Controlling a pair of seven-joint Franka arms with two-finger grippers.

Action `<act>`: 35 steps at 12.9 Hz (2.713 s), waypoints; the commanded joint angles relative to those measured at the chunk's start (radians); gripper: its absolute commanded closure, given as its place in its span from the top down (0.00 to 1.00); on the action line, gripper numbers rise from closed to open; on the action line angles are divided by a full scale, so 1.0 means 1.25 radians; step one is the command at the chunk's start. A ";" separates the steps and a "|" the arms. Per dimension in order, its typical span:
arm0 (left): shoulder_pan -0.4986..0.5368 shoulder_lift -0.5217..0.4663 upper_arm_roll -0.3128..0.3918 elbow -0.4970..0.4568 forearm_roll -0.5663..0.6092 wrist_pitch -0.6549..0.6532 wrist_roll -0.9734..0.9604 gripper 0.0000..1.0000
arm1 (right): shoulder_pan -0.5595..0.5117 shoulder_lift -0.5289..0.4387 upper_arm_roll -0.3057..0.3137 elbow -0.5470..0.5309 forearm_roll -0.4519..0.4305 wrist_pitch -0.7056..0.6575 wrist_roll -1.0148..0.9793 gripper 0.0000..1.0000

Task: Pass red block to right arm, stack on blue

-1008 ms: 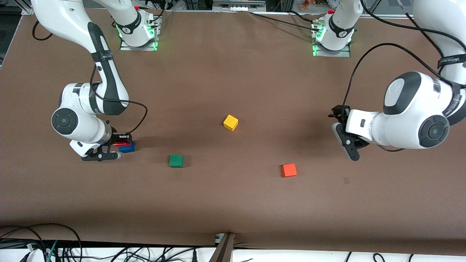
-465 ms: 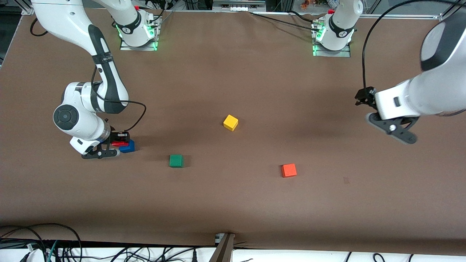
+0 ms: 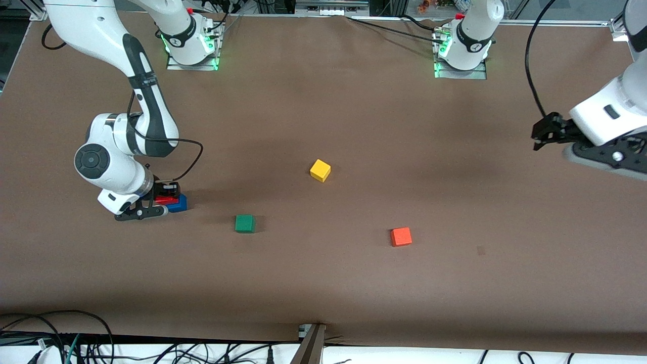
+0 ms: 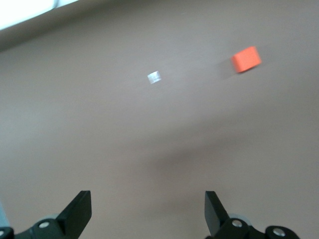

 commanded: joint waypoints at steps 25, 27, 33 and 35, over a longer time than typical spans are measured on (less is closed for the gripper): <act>-0.019 -0.158 0.083 -0.238 -0.051 0.063 -0.122 1.00 | 0.003 -0.038 0.005 -0.057 0.009 0.065 -0.002 0.09; -0.019 -0.158 0.083 -0.239 -0.051 0.061 -0.122 1.00 | 0.003 -0.037 0.005 -0.057 0.015 0.066 -0.002 0.08; -0.023 -0.157 0.082 -0.231 -0.052 0.060 -0.123 1.00 | 0.003 -0.033 0.005 -0.049 0.015 0.068 -0.002 0.09; -0.023 -0.157 0.082 -0.231 -0.052 0.057 -0.123 1.00 | 0.003 -0.030 0.005 -0.049 0.015 0.072 -0.002 0.09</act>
